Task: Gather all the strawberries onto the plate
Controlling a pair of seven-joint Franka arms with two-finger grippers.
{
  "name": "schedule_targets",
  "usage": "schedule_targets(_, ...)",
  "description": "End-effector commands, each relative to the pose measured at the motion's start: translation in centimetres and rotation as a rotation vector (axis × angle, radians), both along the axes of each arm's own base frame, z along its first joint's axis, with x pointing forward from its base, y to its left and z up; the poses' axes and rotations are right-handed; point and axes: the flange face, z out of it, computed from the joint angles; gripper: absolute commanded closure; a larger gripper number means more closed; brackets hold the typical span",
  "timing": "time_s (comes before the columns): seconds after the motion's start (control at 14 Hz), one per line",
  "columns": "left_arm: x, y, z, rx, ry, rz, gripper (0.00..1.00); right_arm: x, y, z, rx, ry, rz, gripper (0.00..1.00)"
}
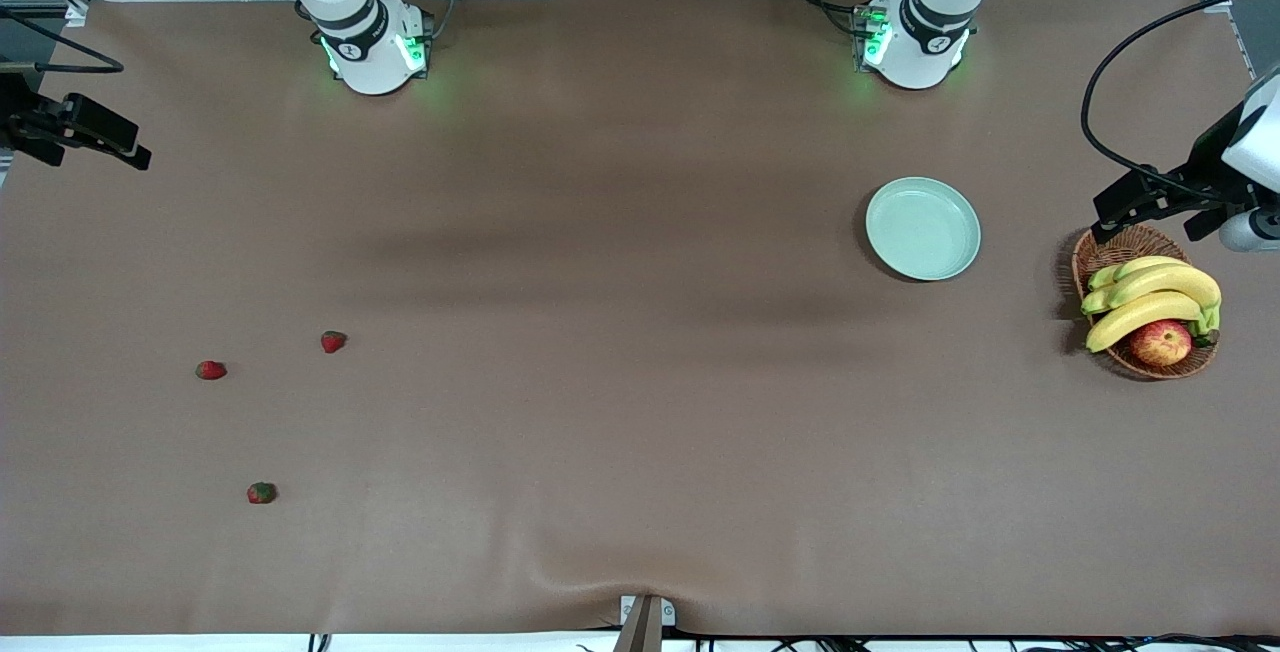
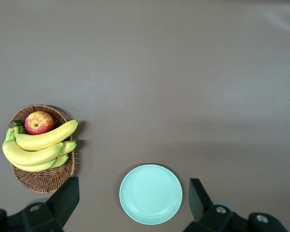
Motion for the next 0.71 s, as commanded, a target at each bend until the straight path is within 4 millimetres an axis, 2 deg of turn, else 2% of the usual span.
schedule_targets(0.0, 0.11, 0.07, 0.37, -0.011, 0.001, -0.002, 0.0, -0.27, 0.38, 0.64, -0.019, -0.008, 0.001, 0.0)
schedule_targets(0.64, 0.32, 0.31, -0.24, -0.011, 0.013, -0.006, 0.0, 0.06, 0.27, 0.12, -0.02, 0.0, 0.0, 0.0)
